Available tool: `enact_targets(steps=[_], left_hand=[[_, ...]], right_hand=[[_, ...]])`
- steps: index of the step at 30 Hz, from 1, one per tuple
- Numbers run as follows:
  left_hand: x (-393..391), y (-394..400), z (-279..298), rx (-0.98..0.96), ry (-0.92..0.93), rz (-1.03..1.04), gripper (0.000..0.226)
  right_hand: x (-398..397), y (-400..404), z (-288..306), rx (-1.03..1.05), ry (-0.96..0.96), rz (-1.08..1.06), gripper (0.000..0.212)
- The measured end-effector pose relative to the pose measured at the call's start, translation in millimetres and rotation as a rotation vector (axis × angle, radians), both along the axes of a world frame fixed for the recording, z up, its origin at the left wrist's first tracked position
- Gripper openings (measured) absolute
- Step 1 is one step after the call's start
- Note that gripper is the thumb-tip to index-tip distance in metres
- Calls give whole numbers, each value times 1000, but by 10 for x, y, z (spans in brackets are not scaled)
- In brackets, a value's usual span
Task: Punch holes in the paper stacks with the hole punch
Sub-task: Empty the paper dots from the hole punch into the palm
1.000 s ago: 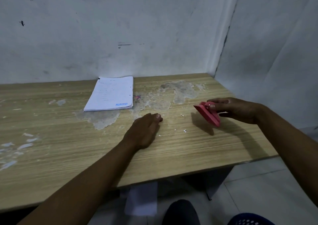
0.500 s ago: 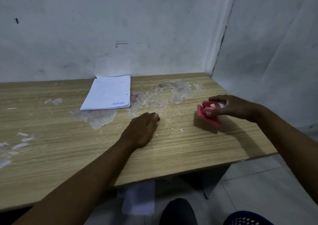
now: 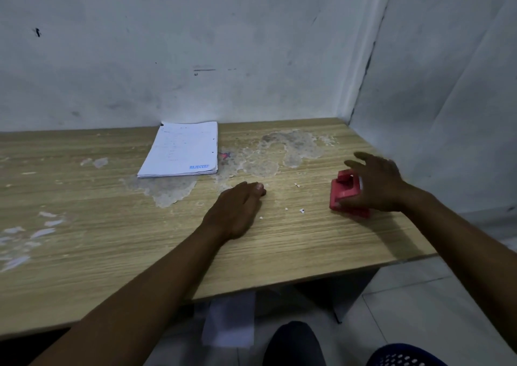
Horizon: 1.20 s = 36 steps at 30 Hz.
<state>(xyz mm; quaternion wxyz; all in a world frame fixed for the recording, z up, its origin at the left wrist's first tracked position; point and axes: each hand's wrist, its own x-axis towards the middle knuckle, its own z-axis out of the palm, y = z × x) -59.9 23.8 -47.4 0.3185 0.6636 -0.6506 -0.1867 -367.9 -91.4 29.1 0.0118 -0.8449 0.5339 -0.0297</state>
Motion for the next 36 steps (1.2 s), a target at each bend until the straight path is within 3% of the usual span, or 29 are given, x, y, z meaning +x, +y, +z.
enact_targets(steps=[1,3,5,8,10,15,18,22,36], left_hand=[[10,4,-5,-4,16,1,66],[18,5,5,-14,81,0,55],[17,25,21,-51,114,-3,32],[23,89,42,-101,168,39,16],[63,176,66,-89,162,-2,18],[211,297,140,1,20,-106,20],[233,266,182,32,-37,-116,22],[215,205,244,59,-74,-117,16],[35,62,397,253,-179,-136,8]], right_hand=[[88,108,-27,-68,-107,16,115],[318,385,-113,-66,-581,55,80],[601,691,-252,155,-1098,11,47],[916,856,-545,432,-1615,-148,35],[944,837,-654,460,-1788,-235,34],[870,773,-704,442,-1906,-251,28],[905,780,-719,422,-1871,-268,25],[915,770,-741,396,-1865,-280,47],[912,810,-704,392,-1857,-302,35]])
